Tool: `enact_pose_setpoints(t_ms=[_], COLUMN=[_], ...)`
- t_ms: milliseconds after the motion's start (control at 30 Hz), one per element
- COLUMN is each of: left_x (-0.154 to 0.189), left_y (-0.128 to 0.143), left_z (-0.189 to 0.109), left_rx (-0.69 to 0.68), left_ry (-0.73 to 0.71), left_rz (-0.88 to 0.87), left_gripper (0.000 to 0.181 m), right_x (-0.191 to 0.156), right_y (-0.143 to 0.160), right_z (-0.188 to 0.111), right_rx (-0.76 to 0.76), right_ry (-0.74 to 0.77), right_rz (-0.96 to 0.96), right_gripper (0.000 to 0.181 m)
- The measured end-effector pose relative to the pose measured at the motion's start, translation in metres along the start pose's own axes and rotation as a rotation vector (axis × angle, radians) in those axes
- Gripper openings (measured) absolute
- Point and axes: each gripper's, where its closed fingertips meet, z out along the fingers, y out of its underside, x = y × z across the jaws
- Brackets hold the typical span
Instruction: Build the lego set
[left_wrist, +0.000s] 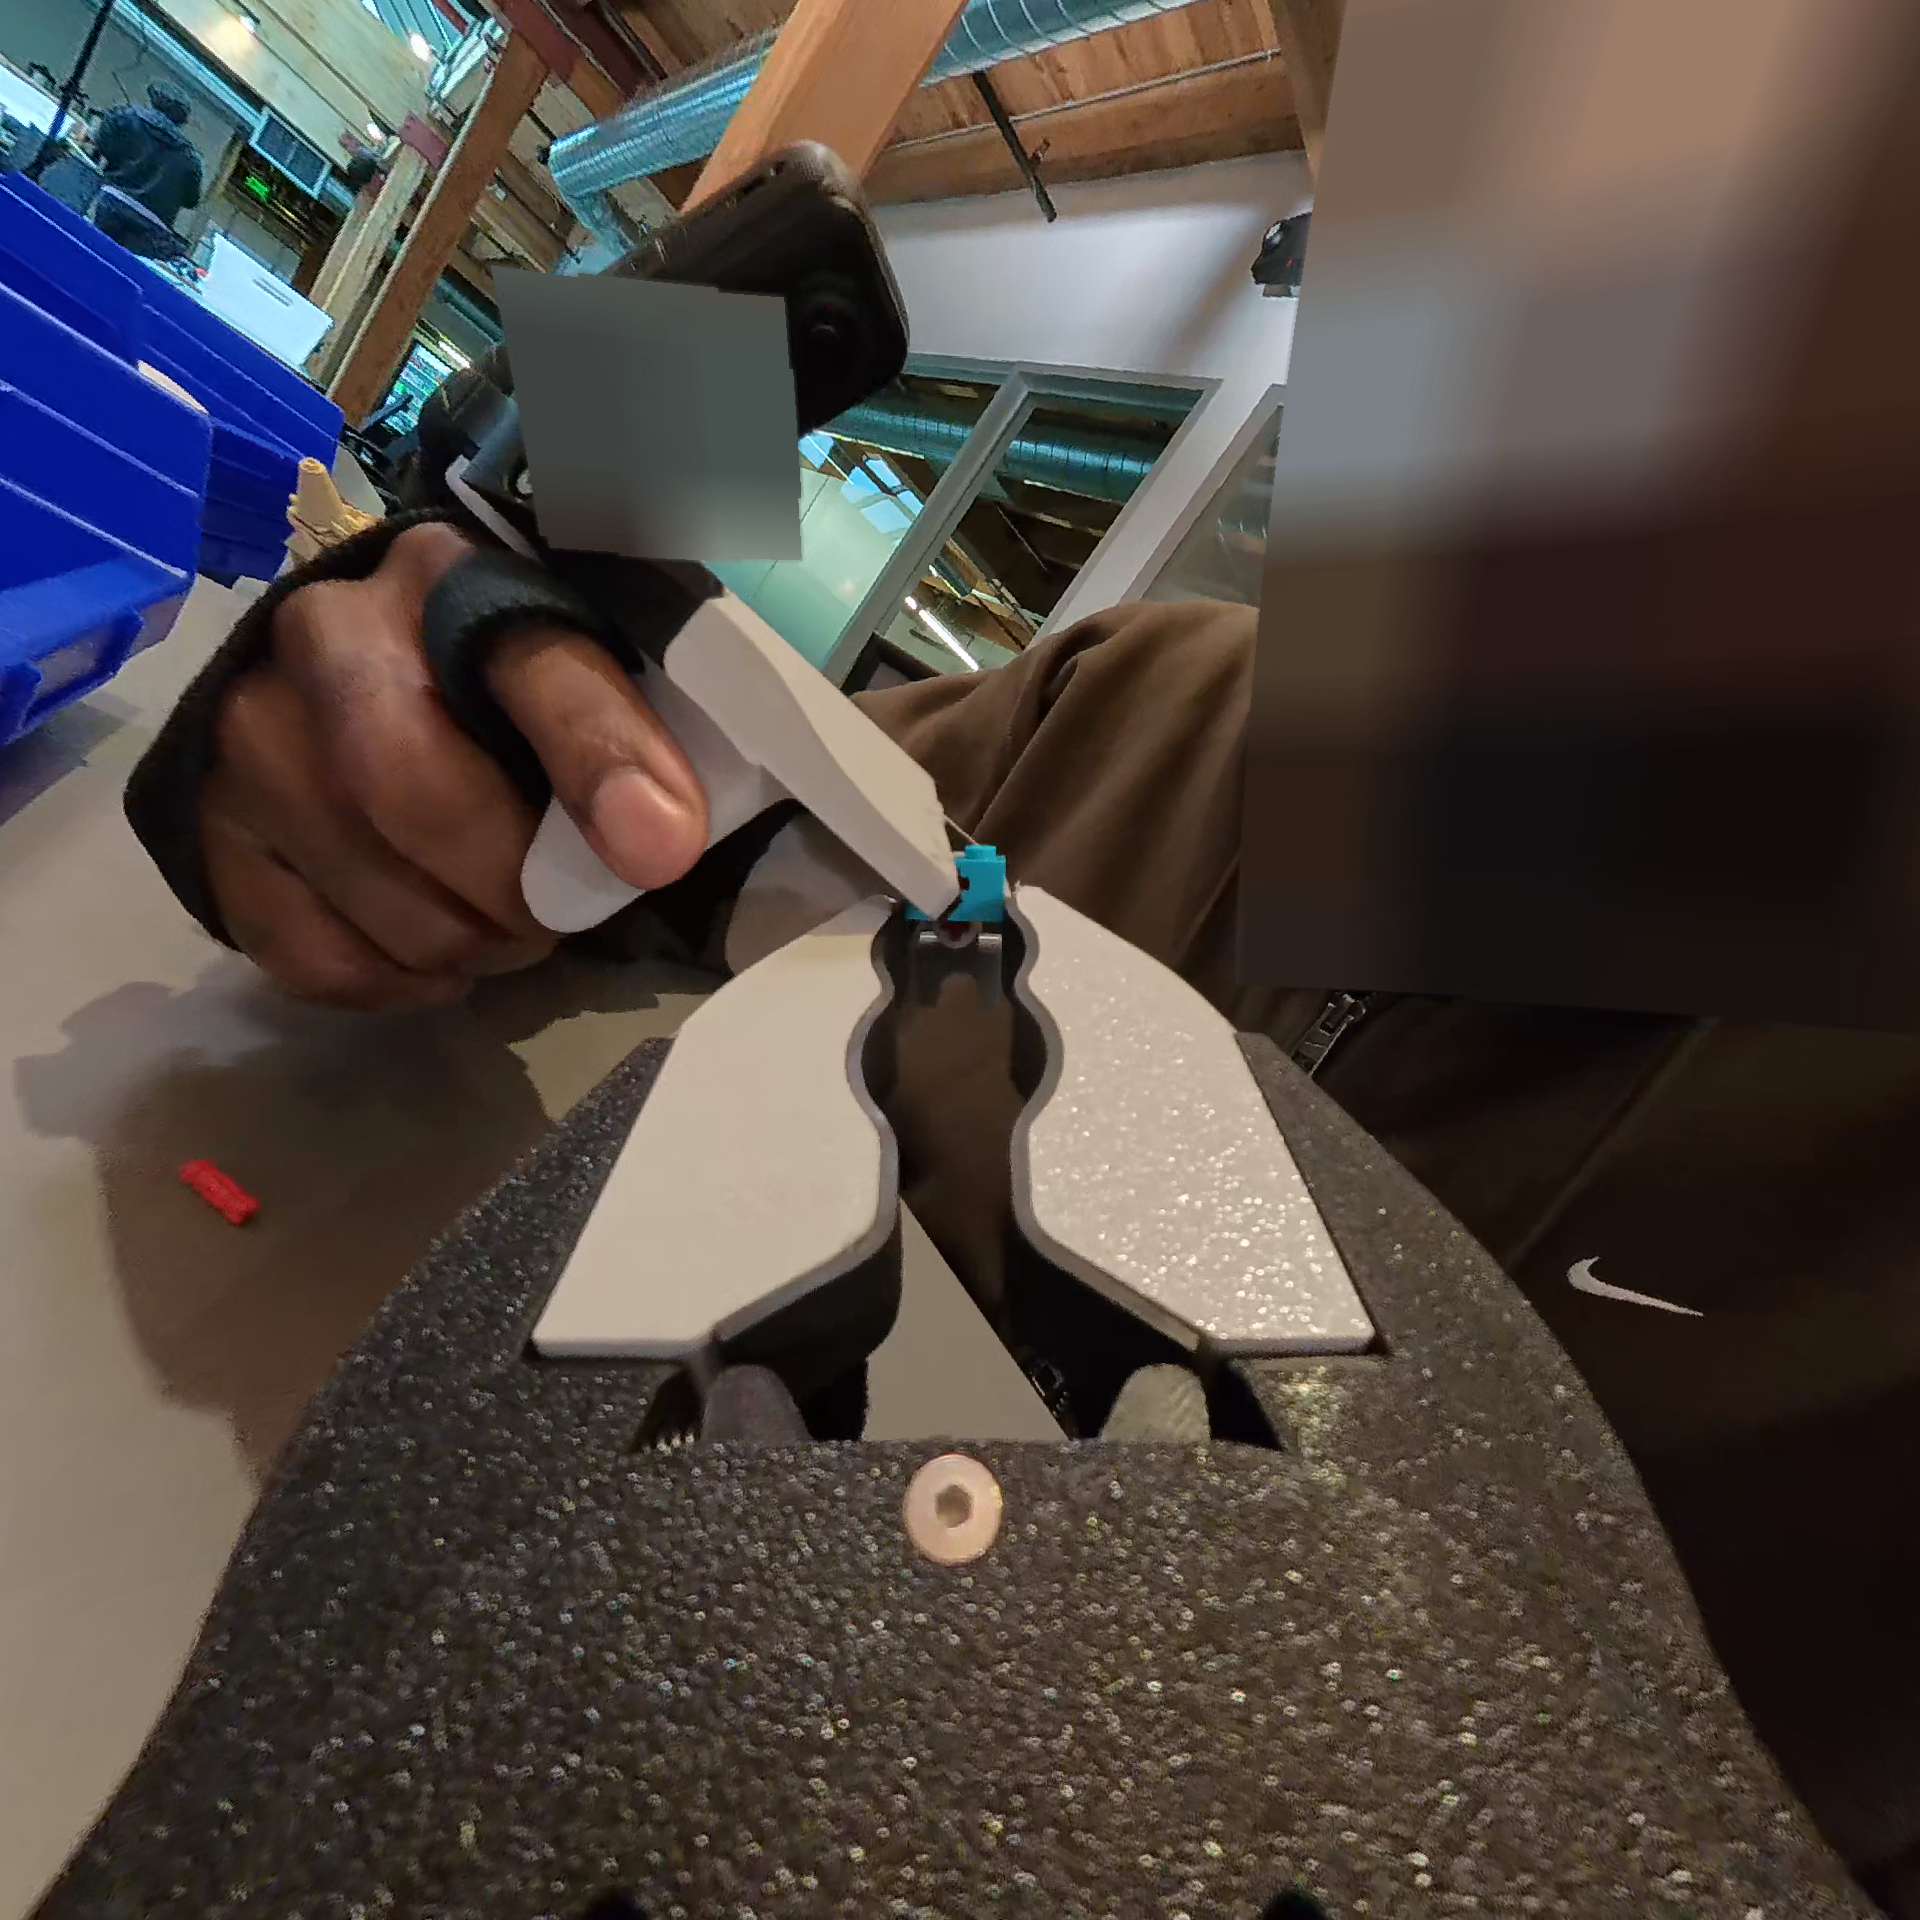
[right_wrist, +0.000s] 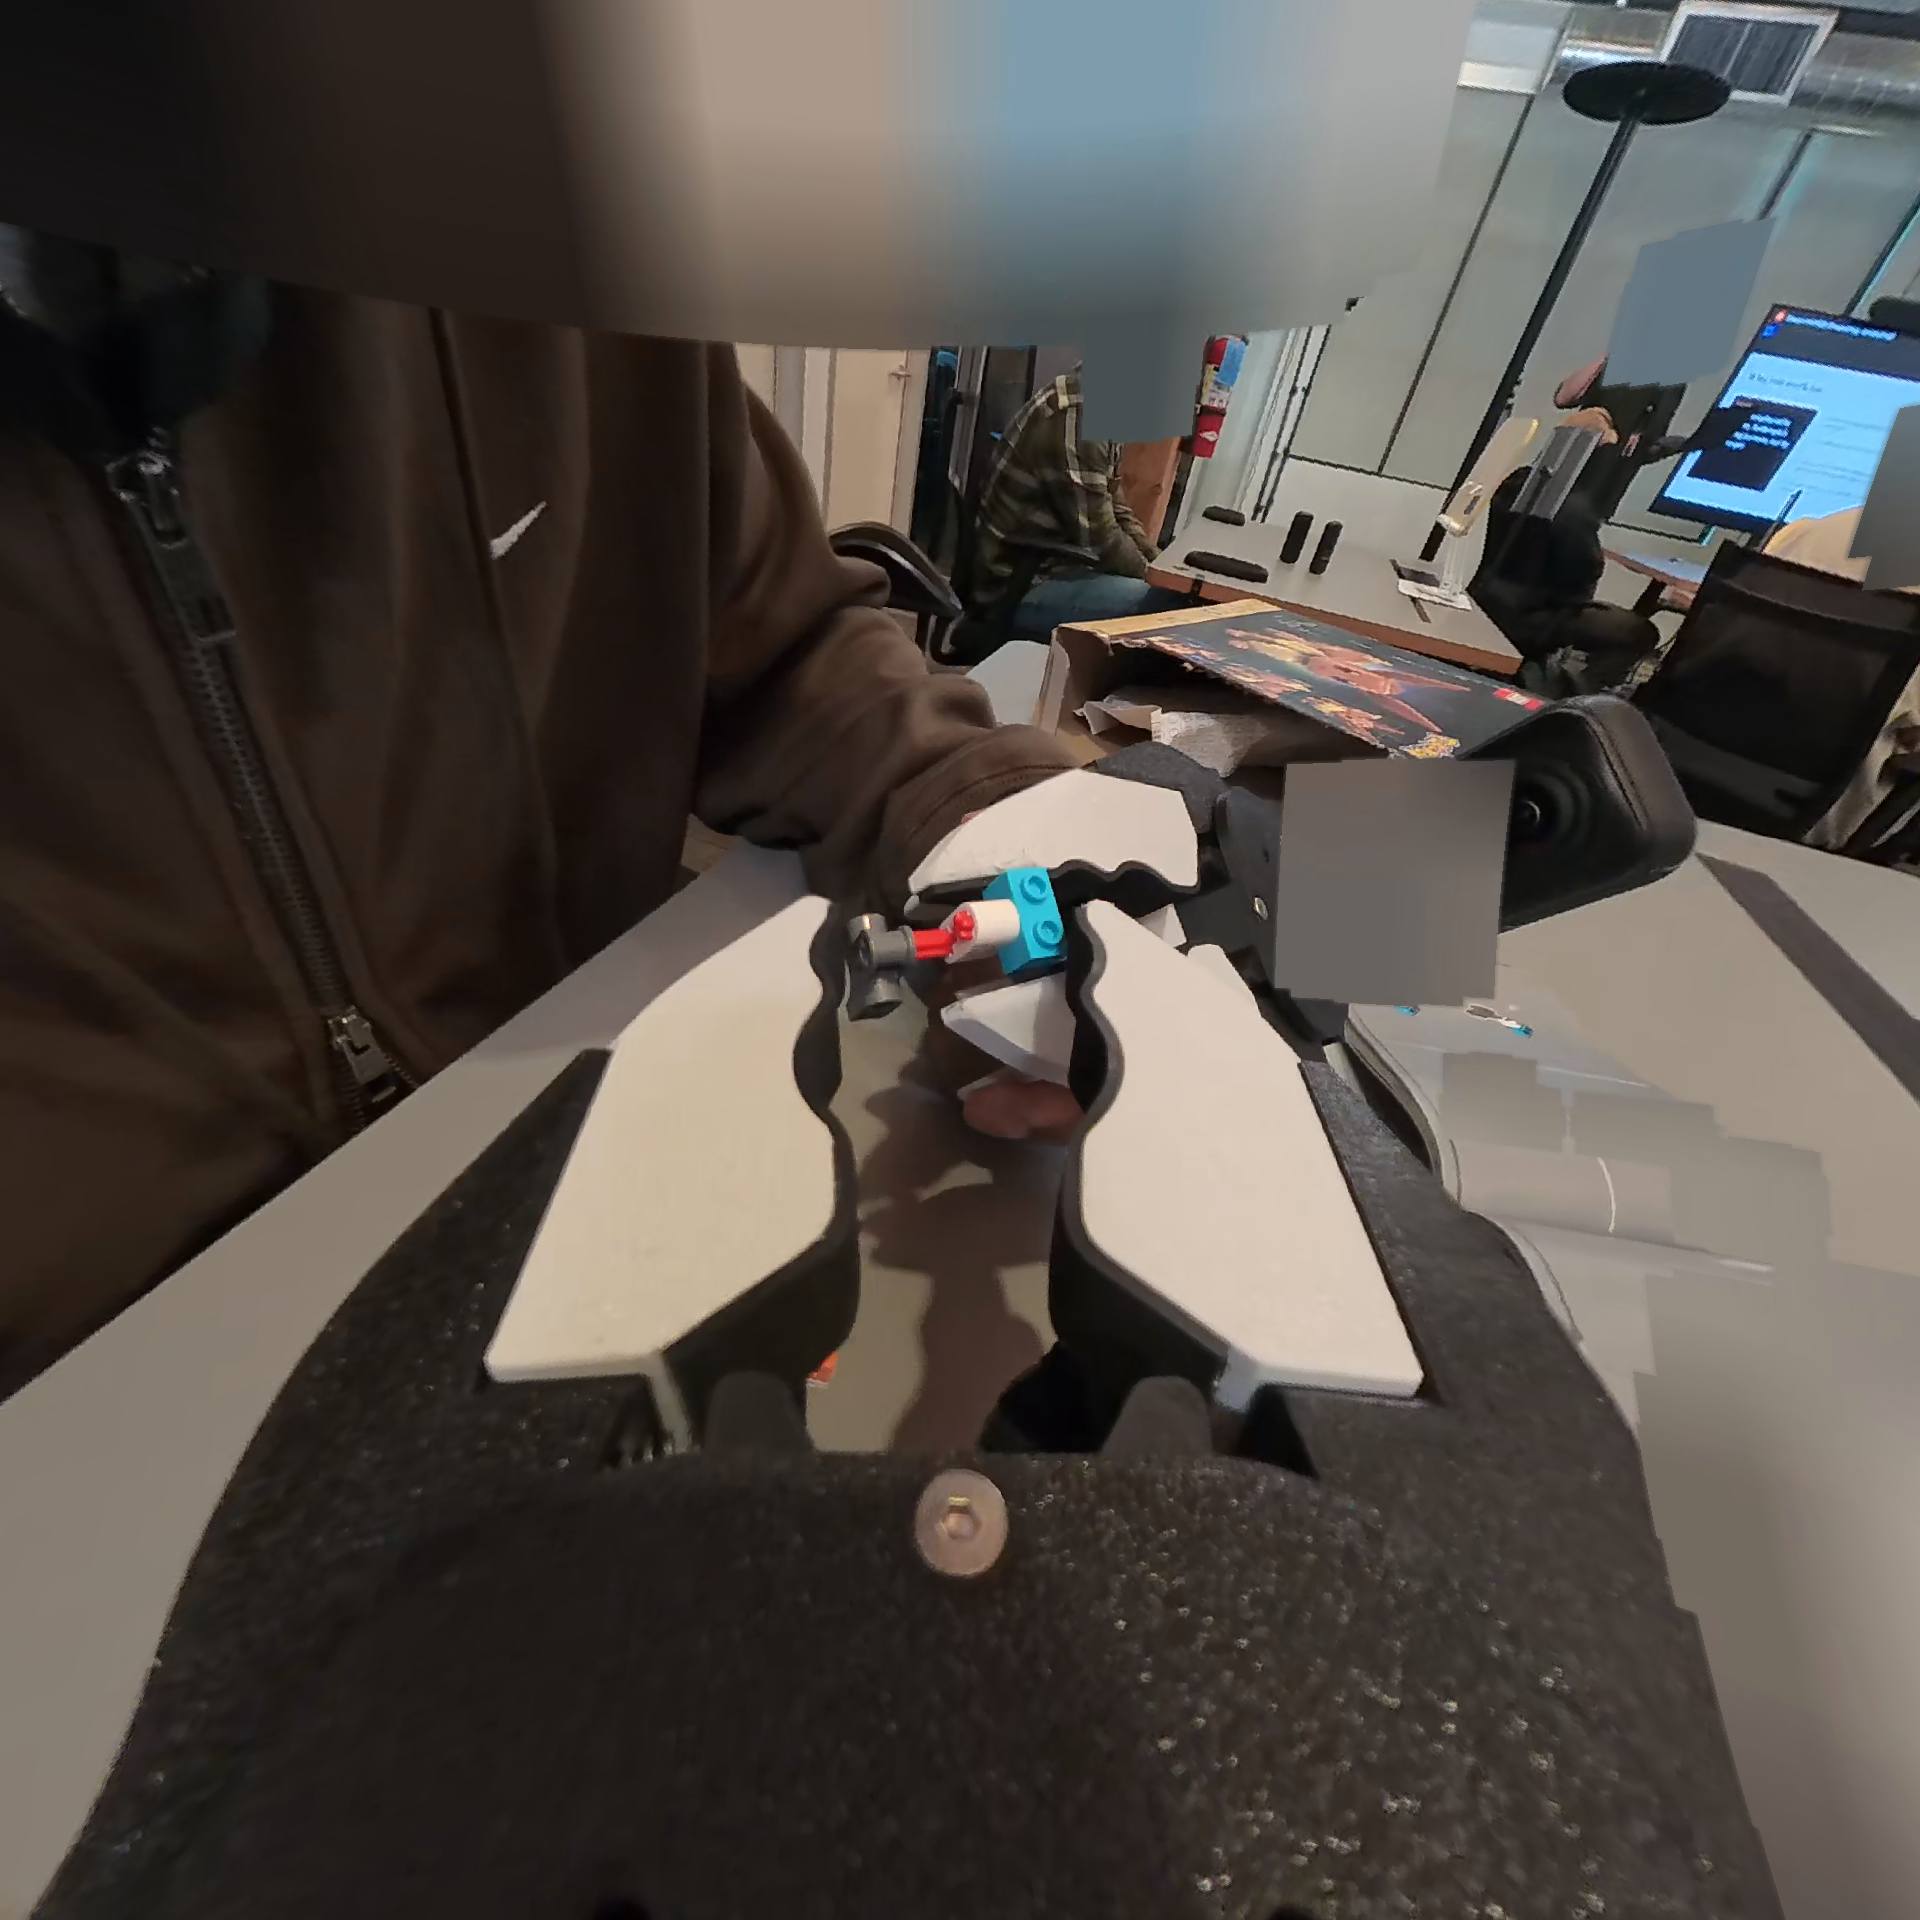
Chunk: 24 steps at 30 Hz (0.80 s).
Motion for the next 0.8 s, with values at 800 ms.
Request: enact_pose_setpoints(t_ms=[800], left_x=[-0.010], left_y=[-0.036], left_z=[-0.010], left_rx=[0.242], left_ry=[-0.092], left_rz=[0.054], left_gripper=[0.018], right_x=[0.029], right_y=[-0.014], right_z=[-0.010], right_rx=[0.192], right_ry=[0.156], right_rz=[0.138], right_gripper=[0.040])
